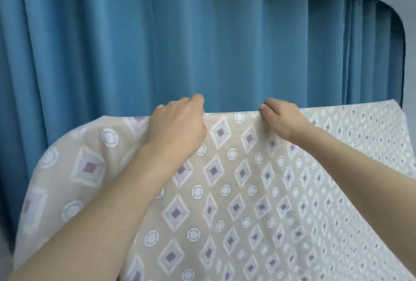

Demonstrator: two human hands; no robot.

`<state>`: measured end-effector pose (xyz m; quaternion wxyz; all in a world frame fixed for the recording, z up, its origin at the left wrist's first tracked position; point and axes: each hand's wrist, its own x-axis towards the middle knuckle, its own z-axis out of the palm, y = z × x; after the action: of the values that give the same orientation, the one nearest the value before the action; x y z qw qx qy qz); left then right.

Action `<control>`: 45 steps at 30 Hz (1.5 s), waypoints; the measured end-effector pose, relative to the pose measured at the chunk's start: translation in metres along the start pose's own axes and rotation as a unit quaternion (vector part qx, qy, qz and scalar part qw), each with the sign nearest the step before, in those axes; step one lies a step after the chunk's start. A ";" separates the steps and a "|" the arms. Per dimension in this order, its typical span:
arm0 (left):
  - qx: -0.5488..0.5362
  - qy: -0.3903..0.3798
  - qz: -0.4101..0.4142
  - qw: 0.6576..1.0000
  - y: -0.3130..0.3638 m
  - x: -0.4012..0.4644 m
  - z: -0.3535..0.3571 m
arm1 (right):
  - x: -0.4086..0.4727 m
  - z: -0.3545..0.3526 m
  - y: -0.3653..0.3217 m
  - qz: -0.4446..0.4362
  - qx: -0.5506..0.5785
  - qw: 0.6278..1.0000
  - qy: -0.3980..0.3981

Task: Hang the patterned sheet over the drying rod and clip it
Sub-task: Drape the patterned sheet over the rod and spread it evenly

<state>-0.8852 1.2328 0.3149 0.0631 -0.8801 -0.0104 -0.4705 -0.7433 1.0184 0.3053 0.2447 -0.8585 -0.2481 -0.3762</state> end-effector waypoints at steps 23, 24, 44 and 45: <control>-0.059 -0.059 0.030 0.996 0.238 0.133 0.145 | 0.054 -0.034 0.283 0.019 0.166 0.985 -0.042; -0.070 -0.042 0.027 0.996 0.239 0.134 0.148 | 0.056 -0.031 0.285 0.015 0.182 0.983 -0.030; -0.001 -0.105 -0.006 0.994 0.314 0.155 0.128 | 0.064 -0.064 0.325 0.002 0.107 0.993 -0.053; 0.007 -0.116 0.006 0.993 0.325 0.157 0.133 | 0.061 -0.069 0.342 0.012 0.089 0.995 -0.047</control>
<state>-0.6620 0.9205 0.3393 0.0701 -0.9285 -0.0160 -0.3644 -0.5344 0.7324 0.3133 0.3129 -0.8526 -0.2819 -0.3093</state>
